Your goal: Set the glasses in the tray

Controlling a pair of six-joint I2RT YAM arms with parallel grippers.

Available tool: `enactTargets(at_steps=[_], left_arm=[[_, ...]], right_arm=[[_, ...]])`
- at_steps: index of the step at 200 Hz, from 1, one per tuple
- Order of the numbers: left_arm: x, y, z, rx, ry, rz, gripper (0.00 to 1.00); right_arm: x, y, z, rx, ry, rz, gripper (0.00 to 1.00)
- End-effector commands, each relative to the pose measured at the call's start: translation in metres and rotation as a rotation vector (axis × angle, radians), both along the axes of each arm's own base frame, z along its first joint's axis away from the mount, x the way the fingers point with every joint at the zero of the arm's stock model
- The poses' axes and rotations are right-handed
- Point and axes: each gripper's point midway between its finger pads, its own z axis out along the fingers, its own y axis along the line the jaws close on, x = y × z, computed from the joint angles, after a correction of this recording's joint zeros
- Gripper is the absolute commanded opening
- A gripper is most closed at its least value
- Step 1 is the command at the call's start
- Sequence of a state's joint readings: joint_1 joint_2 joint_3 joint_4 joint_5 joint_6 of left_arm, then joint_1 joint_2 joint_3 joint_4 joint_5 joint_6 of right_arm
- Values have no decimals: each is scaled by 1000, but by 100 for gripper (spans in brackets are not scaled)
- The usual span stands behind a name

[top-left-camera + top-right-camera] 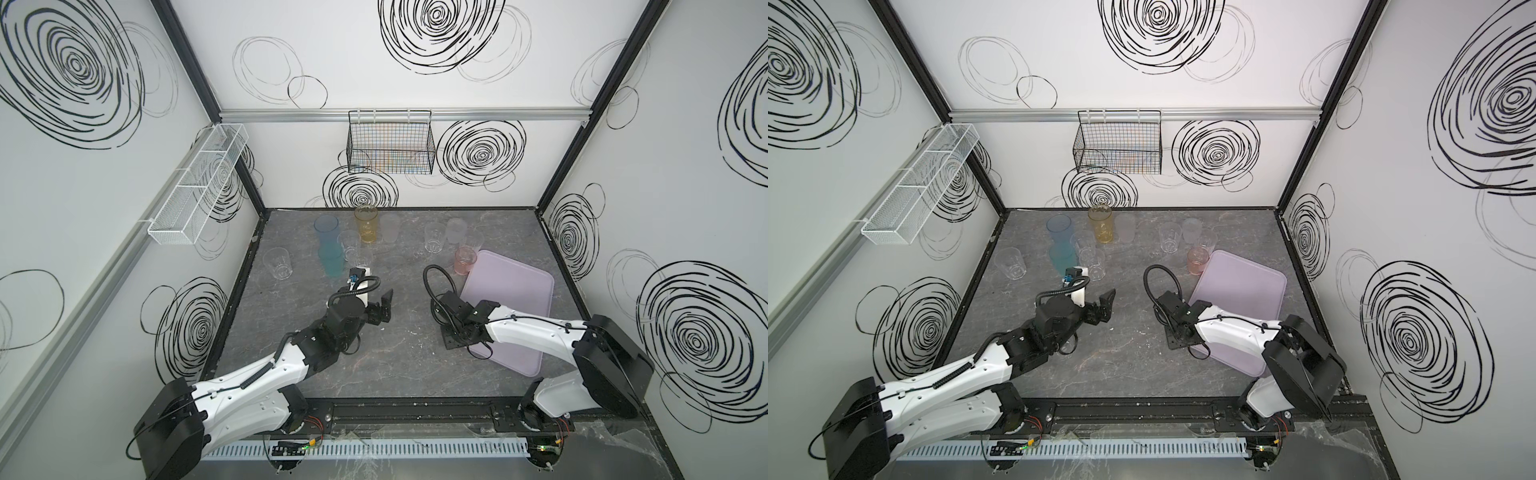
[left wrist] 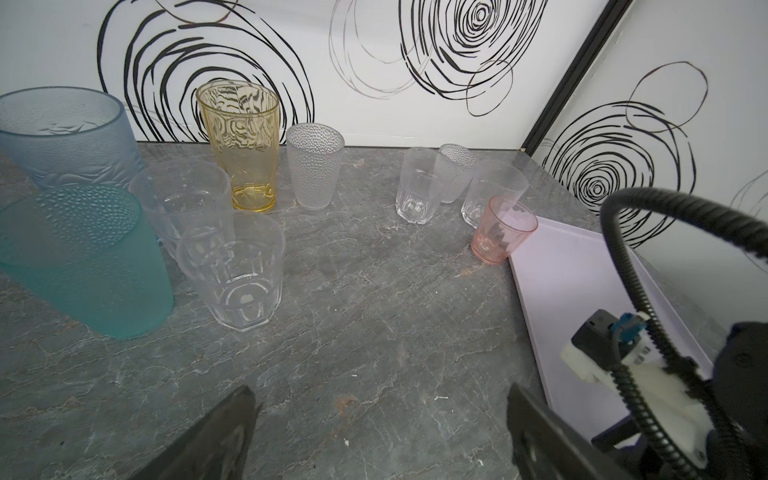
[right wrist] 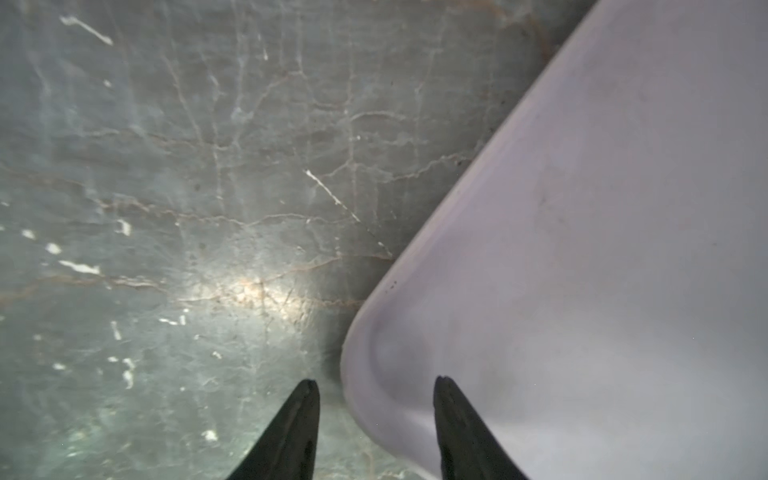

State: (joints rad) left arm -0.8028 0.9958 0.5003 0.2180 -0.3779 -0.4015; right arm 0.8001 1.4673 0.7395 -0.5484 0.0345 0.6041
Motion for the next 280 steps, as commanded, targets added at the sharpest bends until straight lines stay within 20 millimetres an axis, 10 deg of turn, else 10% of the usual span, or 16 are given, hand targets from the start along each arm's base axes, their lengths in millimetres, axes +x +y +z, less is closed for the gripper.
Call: enactTargets(at_steps=[1,69,126,216,280], left_arm=[[1,0,7,-37,-25,-1,96],[2,4,7,-40,-30,13,96],[0,9,11,-46,-38,22,96],[2,13,20,-34,-36,39,96],[-5,39,31,-35,-63,117,96]], right_arm=[[-4,-7,-10,-47,15,-6,40],[-3,30,-5,201,68,-108,7],[17,54,3,373,58,-192,0],[101,129,49,790,-6,-404,0],[183,145,63,949,-110,-654,0]])
